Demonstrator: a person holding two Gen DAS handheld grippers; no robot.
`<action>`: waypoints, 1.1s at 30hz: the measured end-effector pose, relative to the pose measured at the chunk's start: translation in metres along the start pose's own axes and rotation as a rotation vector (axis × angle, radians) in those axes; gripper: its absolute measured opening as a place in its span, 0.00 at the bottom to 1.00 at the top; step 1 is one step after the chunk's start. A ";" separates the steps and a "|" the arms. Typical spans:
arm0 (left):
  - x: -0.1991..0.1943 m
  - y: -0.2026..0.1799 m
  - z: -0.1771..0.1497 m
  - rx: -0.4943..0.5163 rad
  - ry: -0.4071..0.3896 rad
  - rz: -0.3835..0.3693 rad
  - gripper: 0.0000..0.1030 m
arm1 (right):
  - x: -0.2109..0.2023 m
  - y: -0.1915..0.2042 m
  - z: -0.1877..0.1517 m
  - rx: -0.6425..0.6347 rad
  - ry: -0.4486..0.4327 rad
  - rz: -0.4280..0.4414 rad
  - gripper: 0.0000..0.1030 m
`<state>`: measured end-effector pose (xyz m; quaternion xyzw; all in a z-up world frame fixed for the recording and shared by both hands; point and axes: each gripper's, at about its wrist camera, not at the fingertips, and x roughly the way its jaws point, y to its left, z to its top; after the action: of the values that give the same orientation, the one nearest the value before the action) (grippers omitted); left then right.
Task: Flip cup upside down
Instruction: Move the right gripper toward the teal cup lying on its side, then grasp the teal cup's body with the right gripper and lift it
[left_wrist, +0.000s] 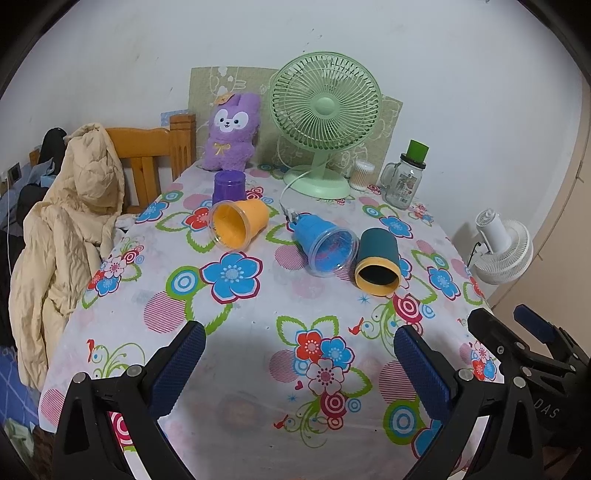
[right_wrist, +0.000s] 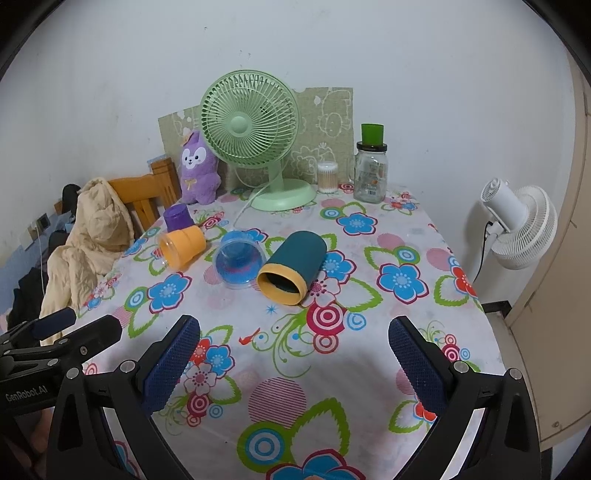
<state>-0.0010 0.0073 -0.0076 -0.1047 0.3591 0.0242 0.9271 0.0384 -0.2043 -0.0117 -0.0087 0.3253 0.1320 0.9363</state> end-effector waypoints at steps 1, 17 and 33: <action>0.000 0.000 0.000 0.000 0.000 0.000 1.00 | 0.000 0.000 0.000 0.000 0.001 0.000 1.00; 0.006 0.005 -0.002 -0.021 0.016 -0.004 1.00 | 0.009 0.001 -0.003 0.013 0.045 0.024 1.00; 0.027 0.026 -0.006 -0.075 0.072 -0.011 1.00 | 0.052 0.009 0.001 -0.033 0.130 -0.035 1.00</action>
<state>0.0119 0.0311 -0.0345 -0.1421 0.3903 0.0286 0.9092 0.0762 -0.1829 -0.0421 -0.0384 0.3829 0.1202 0.9151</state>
